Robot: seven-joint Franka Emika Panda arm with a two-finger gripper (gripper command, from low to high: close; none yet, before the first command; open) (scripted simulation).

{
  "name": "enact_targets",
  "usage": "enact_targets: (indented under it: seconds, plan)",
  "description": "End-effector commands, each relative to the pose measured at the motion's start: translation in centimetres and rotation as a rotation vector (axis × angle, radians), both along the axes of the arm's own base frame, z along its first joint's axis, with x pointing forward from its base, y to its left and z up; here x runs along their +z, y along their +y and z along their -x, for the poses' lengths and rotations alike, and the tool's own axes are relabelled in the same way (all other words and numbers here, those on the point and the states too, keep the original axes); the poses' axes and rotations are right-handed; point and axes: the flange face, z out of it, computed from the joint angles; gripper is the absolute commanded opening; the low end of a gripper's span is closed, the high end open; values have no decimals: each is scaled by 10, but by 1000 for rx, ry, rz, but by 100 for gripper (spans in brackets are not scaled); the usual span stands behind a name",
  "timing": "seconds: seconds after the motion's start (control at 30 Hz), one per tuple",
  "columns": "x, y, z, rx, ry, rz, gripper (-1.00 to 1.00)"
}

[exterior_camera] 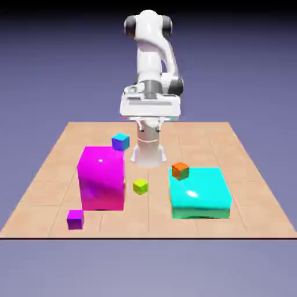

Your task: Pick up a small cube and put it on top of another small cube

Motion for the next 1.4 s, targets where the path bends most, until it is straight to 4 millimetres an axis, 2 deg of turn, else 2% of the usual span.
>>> enact_targets:
  seconds: [0.0,0.3,0.6,0.77,0.93,1.13,1.33,1.37]
  plan:
    - [-4,-5,-9,-52,26,-66,0]
    - [-64,-51,-85,-576,253,-550,0]
    - [-130,-93,-142,-1149,359,-855,0]
    - [-163,-121,-153,-1451,384,-948,0]
    - [-188,-147,-162,-1742,360,-1026,0]
    - [-204,-174,-174,-2062,267,-1112,0]
    - [-208,-193,-188,-2335,117,-1200,0]
    - [-217,-206,-178,-2412,118,-1183,0]
